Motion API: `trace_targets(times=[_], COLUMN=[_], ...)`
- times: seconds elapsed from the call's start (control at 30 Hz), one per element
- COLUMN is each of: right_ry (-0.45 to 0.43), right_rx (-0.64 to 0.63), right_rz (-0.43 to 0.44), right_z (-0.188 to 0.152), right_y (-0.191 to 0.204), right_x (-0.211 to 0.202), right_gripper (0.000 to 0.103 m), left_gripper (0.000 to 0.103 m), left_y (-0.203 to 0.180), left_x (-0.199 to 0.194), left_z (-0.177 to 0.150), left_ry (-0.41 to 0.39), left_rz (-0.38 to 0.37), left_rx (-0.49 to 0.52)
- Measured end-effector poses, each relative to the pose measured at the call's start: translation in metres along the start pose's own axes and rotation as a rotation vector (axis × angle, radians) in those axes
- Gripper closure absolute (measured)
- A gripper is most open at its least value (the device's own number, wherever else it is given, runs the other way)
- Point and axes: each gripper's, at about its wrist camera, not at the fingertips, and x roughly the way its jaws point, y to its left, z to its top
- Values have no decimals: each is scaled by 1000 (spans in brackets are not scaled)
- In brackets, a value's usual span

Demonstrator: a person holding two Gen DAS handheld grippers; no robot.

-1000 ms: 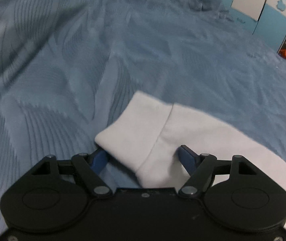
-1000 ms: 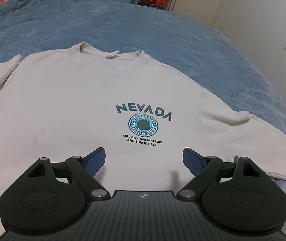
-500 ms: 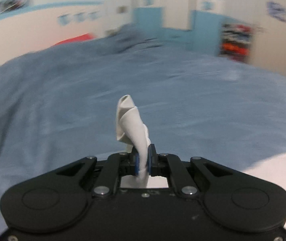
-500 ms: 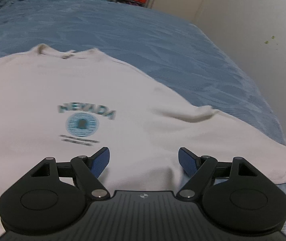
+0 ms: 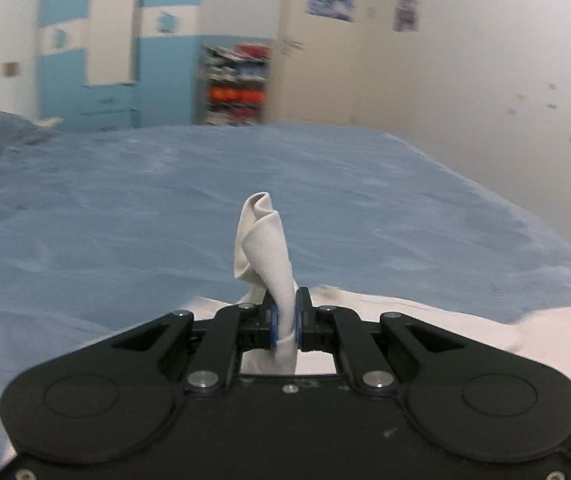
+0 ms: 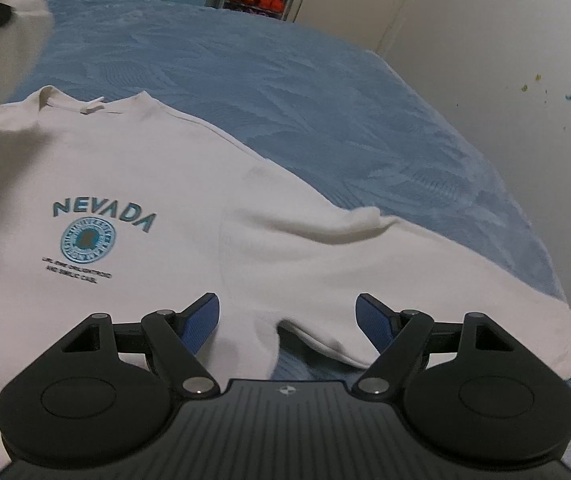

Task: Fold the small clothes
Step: 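Fold the held sleeve across the chest with the left tool and release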

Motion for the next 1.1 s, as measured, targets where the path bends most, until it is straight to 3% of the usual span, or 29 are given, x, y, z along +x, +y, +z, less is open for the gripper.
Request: trace_targets(times=[0.1, 0.17, 0.2, 0.23, 0.27, 0.5, 0.63, 0.77, 0.93, 1.03, 1.1], right_ry=[9, 16, 21, 23, 26, 25, 15, 12, 45, 49, 52], right_rx=[26, 37, 42, 47, 53, 72, 72, 67, 114, 126, 127], right_rz=[11, 11, 9, 9, 10, 23, 32, 54, 151, 191, 230], right_z=[-5, -8, -9, -10, -10, -10, -8, -5, 6, 19, 28], right_y=[-9, -13, -15, -17, -19, -21, -18, -10, 4, 20, 32], right_x=[5, 7, 8, 9, 9, 5, 2, 4, 25, 35, 42], right_gripper=[12, 12, 12, 12, 12, 12, 12, 12, 12, 12, 12], left_gripper=[95, 88, 74, 68, 68, 66, 61, 57, 56, 55, 55], left_y=[-37, -53, -56, -52, -43, -5, 32, 84, 132, 137, 134], left_x=[21, 34, 40, 40, 40, 13, -10, -44, -65, -61, -55], left_z=[-16, -34, -43, -52, -60, -78, -82, -92, -114, -131, -145], left_ry=[70, 136, 178, 204, 220, 253, 265, 264, 341, 401, 425], left_rz=[-84, -108, -129, -141, -139, -33, 114, 214, 248, 202, 223], left_rx=[47, 71, 75, 78, 84, 107, 156, 140, 149, 188, 244])
